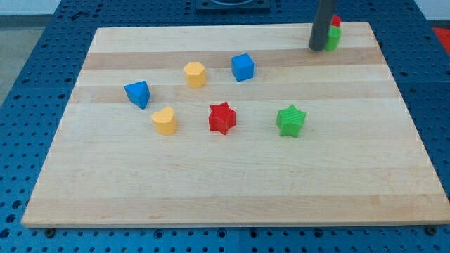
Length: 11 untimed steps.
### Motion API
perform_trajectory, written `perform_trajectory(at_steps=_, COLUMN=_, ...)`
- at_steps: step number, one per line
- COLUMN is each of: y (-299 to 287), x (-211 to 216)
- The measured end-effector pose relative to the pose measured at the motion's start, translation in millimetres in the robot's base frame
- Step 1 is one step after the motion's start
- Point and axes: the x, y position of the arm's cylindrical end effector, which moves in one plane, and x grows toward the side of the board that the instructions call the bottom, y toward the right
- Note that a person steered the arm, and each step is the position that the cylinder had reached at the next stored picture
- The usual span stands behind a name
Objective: Slide the blue cube towards the top right of the board
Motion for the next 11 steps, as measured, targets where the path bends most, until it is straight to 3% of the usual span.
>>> perform_trajectory(at_steps=3, y=6.7, x=16.7)
perform_trajectory(at_steps=4, y=-2.6, x=75.7)
perform_trajectory(at_steps=5, y=-66.2, x=113.5)
perform_trajectory(at_steps=7, y=-186.4, x=95.0)
perform_trajectory(at_steps=11, y=-149.4, x=45.2)
